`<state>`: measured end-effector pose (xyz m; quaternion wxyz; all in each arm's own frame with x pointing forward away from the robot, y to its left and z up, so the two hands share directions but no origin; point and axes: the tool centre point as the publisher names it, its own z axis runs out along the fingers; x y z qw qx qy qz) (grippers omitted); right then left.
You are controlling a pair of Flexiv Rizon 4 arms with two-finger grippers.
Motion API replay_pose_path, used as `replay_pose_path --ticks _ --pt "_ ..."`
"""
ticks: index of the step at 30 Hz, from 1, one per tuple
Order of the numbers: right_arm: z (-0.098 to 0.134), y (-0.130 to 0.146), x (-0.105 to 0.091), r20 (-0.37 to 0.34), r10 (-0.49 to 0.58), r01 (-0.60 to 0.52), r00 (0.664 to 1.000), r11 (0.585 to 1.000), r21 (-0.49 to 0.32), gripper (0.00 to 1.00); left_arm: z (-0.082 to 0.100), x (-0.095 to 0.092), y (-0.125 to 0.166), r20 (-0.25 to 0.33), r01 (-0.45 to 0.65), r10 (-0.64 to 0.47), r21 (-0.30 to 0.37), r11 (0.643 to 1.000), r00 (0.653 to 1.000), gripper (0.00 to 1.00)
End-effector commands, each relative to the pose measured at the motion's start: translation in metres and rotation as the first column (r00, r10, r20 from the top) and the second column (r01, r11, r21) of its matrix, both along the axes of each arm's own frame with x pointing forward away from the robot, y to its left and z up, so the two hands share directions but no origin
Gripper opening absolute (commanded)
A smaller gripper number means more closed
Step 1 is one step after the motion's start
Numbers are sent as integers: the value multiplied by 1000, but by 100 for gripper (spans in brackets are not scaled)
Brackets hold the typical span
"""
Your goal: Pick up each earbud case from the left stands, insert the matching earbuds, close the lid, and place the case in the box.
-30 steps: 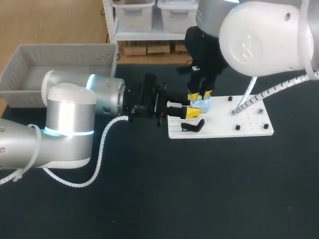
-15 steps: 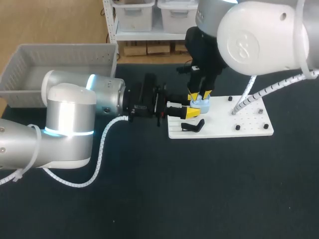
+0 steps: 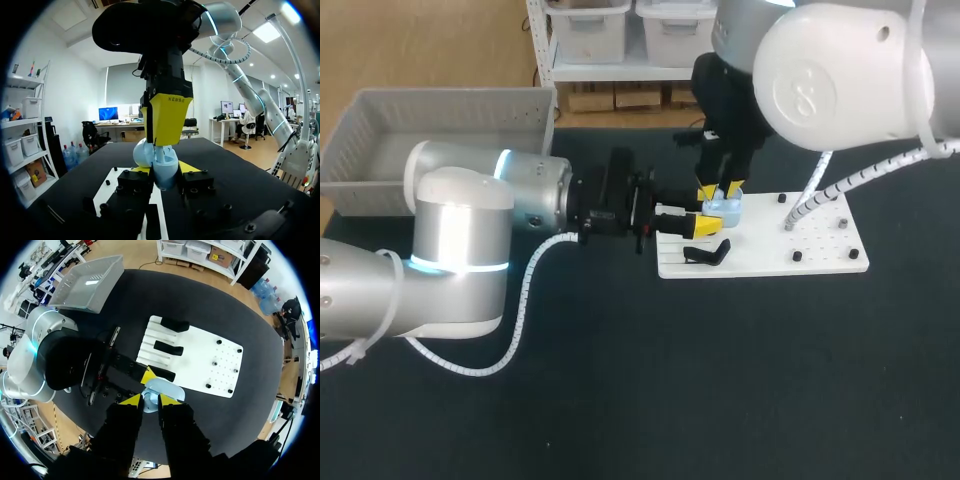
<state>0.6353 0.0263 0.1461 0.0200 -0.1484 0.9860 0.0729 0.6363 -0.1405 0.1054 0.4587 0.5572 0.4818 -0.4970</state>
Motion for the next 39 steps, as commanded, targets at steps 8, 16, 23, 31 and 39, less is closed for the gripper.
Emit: replay_pose_path --ticks 8,16,23,31,39 --pt "-1 0 -1 0 4 -4 1000 1000 -3 0 -1 -3 1 4 -7 7 -3 1000 1000 0" --pt "-2 1 -1 -3 7 -8 1000 1000 -9 0 -1 -3 1 4 -7 7 -3 1000 1000 0" --pt "1 -1 -4 -2 -4 3 1000 1000 -6 69 -1 -3 1 4 -7 7 -3 1000 1000 0" --pt "15 -9 -15 -17 -23 23 1000 999 33 97 -1 -3 1 4 -7 7 -3 1000 1000 0" --pt "40 -33 2 51 -268 255 962 950 182 100 -1 -3 1 4 -7 7 -3 1000 1000 0"
